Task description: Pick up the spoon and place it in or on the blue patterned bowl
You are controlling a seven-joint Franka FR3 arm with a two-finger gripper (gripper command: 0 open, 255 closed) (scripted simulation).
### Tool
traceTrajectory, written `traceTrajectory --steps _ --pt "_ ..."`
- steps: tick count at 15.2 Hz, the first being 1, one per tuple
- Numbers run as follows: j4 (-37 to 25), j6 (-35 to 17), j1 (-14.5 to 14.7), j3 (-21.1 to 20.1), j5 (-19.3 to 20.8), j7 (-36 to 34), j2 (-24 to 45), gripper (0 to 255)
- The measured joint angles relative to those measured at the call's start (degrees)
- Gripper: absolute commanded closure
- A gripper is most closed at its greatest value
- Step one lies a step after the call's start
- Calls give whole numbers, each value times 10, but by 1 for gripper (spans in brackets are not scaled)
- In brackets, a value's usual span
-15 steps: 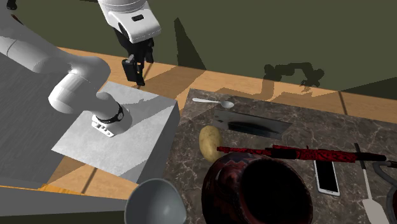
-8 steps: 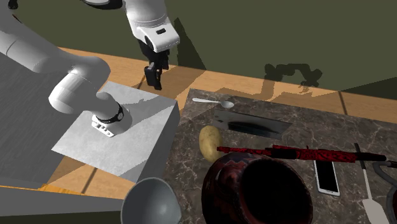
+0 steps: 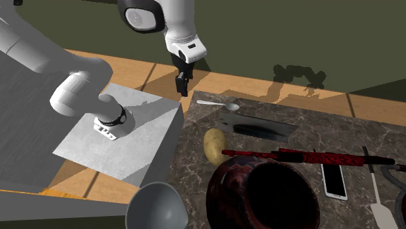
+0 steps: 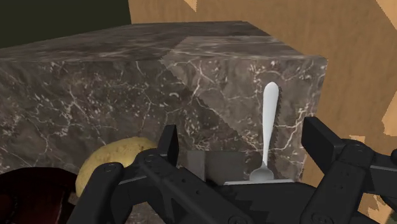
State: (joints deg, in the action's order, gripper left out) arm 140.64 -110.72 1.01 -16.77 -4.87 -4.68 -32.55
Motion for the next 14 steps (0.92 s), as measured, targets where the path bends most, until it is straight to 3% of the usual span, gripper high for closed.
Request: traceTrajectory --steps 6,11,14 --pt "-5 -130 -17 -69 38 -84 112 0" --pt "-26 -221 -42 -123 117 -181 217 0" --pt "-35 -246 -50 -133 152 -213 254 0"
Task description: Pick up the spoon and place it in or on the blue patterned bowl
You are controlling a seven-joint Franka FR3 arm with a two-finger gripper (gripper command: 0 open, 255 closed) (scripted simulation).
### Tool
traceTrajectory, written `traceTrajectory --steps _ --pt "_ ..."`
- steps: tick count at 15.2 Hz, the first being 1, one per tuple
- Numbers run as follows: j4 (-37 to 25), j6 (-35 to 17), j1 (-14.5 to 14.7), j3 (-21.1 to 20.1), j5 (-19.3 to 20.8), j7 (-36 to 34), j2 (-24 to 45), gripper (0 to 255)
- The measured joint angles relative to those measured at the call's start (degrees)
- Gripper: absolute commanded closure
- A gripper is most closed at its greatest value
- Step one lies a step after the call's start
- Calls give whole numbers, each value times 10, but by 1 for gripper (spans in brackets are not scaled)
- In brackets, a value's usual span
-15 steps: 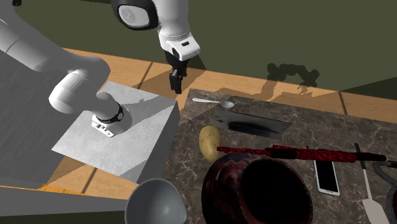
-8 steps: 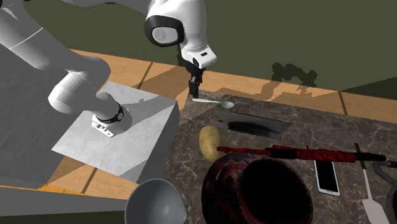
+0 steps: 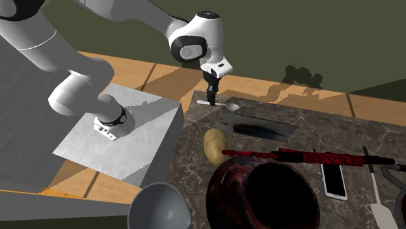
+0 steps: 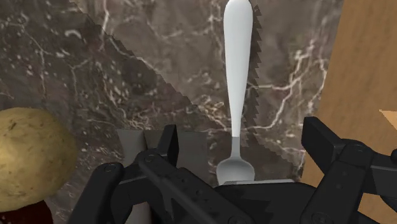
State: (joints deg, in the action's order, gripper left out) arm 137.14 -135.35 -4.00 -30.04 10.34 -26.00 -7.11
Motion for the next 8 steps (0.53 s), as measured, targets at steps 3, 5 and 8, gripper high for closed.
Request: traceTrajectory --steps 3,5,8 --pt "4 -23 -5 -2 22 -16 23 0" --pt "6 -38 -8 -2 39 -29 40 0" --pt "7 -46 -10 -3 47 -35 48 0"
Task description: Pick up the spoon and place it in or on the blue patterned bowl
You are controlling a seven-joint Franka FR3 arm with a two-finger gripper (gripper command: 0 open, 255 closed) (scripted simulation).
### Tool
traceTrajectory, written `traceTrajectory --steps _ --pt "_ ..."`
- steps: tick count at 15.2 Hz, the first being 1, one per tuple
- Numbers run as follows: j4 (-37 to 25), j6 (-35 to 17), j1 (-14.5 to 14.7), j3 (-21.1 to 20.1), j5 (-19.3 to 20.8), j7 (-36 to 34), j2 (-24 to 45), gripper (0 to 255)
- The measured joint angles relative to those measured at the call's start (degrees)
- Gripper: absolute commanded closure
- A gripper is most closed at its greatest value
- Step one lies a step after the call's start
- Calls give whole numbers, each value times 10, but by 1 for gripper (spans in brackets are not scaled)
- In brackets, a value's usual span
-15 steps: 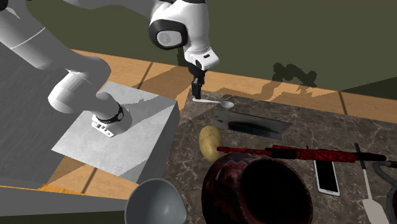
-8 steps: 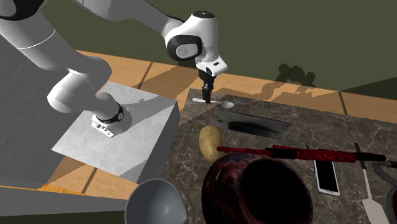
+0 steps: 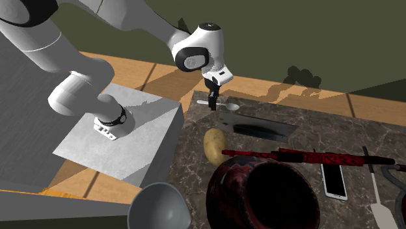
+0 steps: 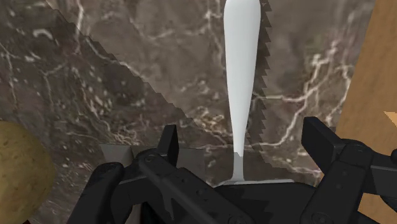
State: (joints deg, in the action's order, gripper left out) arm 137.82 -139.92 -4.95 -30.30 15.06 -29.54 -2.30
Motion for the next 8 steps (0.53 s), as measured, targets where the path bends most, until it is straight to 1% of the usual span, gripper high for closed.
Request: traceTrajectory --steps 4,5,8 --pt "0 -1 0 0 1 -1 1 0" --pt "0 -1 0 0 1 -1 1 255" --pt "0 -1 1 -1 0 0 -1 255"
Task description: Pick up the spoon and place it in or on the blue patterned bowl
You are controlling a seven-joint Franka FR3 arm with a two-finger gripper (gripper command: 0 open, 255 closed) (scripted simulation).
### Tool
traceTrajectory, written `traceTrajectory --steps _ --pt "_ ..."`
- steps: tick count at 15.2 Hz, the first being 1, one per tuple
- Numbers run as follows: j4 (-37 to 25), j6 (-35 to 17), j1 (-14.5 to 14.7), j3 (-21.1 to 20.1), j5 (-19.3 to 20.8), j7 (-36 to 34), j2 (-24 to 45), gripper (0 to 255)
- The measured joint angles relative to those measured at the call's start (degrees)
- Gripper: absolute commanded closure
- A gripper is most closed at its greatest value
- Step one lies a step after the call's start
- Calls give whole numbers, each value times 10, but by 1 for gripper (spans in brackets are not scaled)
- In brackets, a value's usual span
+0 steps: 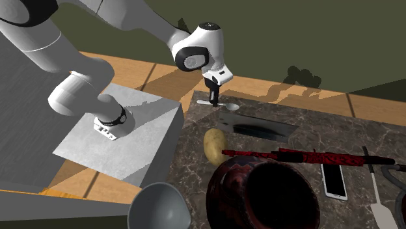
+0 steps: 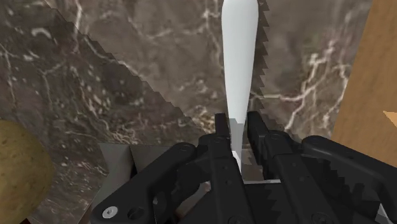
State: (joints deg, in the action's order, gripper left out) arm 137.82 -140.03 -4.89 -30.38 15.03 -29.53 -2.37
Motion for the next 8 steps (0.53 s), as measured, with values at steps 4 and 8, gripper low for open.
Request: traceTrajectory --steps 4,8 --pt "1 0 0 1 0 0 0 255" --pt "-1 3 0 0 -2 1 -1 255"
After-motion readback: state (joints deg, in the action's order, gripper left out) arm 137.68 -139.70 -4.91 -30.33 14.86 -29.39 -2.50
